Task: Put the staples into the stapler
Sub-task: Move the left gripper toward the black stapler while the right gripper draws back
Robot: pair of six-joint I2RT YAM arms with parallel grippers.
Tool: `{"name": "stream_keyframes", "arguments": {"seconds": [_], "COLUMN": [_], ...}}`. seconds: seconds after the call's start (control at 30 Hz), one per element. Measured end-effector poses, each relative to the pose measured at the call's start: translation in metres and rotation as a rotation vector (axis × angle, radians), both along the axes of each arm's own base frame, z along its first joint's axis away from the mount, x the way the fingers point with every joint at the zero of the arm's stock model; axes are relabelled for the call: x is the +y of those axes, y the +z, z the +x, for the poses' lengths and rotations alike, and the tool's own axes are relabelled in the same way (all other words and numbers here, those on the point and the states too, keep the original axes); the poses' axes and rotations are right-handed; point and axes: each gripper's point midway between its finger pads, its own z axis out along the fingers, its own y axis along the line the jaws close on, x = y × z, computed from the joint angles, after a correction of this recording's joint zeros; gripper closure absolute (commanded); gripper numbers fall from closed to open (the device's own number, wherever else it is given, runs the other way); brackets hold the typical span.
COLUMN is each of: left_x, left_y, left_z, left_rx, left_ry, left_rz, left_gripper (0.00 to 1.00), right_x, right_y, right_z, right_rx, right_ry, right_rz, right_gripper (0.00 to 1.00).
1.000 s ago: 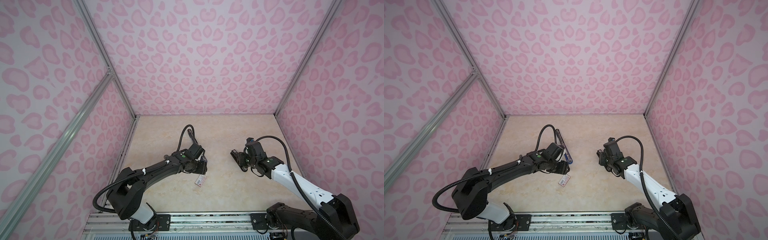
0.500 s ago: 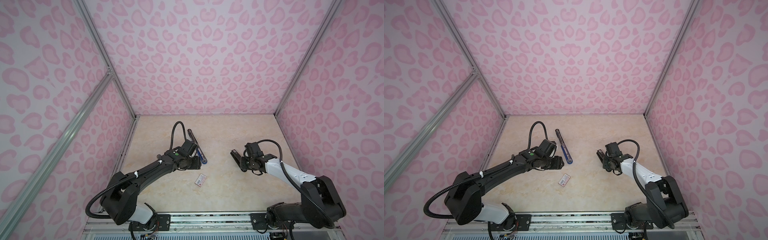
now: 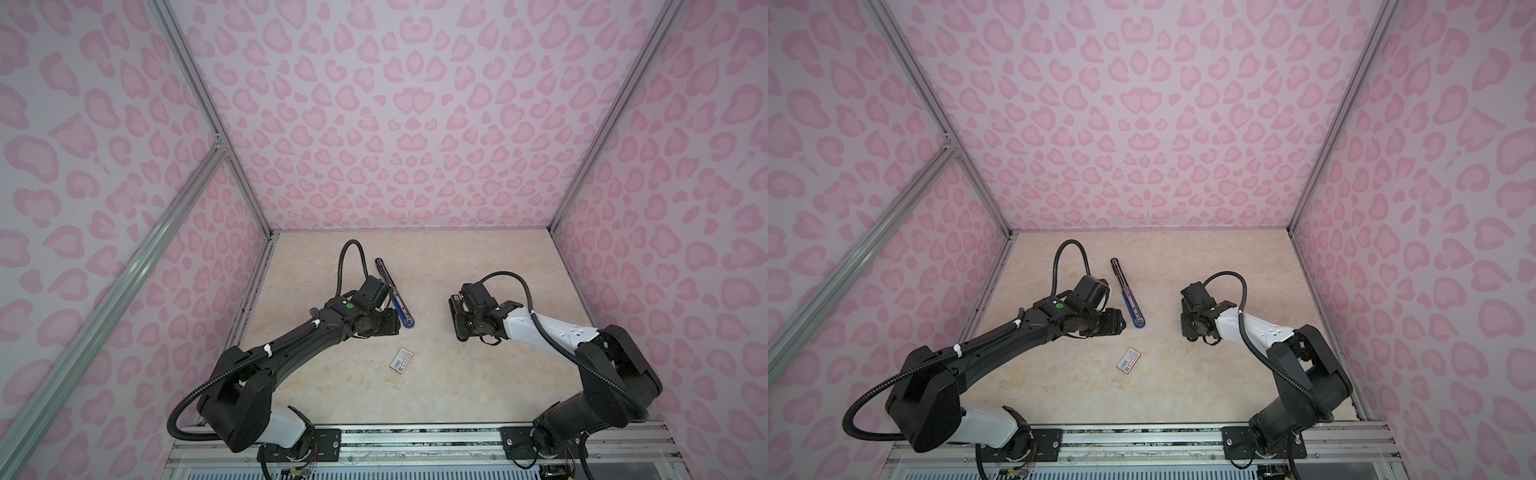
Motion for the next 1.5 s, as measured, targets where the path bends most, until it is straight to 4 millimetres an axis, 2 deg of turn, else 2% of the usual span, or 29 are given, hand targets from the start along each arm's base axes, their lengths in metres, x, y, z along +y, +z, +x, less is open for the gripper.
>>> {"name": "stream_keyframes", "arguments": {"seconds": [0.07,0.17,0.33,0.43,0.6,0.77,0.9,1.03,1.23,1.33,1.5], "left_x": [-0.002,-0.007,-0.024,-0.043,-0.085,-0.122,-0.146,-0.162,-0.175,-0.177,-0.179], "left_y": [0.002,0.005,0.013,0.019,0.018,0.015,0.005,-0.009,-0.028,-0.038,-0.052], "left_z": [0.003,0.008,0.014,0.017,0.02,0.025,0.027,0.023,0.016,0.015,0.018], "left_rx": [-0.004,0.0,0.01,0.017,0.044,0.06,0.088,0.121,0.163,0.182,0.199], "left_ry": [0.001,0.003,-0.023,-0.058,-0.14,-0.213,-0.264,-0.315,-0.363,-0.368,-0.373], "left_rz": [-0.003,-0.011,-0.031,-0.044,-0.033,-0.014,0.024,0.068,0.12,0.143,0.181], "left_gripper": [0.37,0.36,0.33,0.33,0.32,0.32,0.32,0.32,0.32,0.33,0.4], "right_x": [0.013,0.03,0.032,0.023,-0.009,-0.044,-0.068,-0.073,-0.076,-0.076,-0.072], "right_y": [0.001,0.006,0.024,0.035,0.044,0.032,0.017,0.011,0.006,0.002,-0.005], "right_z": [-0.003,-0.004,-0.001,-0.003,-0.009,-0.022,-0.033,-0.038,-0.038,-0.039,-0.039], "right_rx": [-0.001,-0.011,-0.059,-0.086,-0.135,-0.14,-0.141,-0.144,-0.146,-0.137,-0.111], "right_ry": [0.026,0.044,0.029,0.009,-0.073,-0.177,-0.263,-0.297,-0.317,-0.322,-0.321], "right_rz": [0.01,0.048,0.102,0.135,0.161,0.174,0.182,0.207,0.219,0.224,0.234], "right_gripper": [0.57,0.52,0.48,0.47,0.47,0.47,0.47,0.47,0.47,0.48,0.48]}}
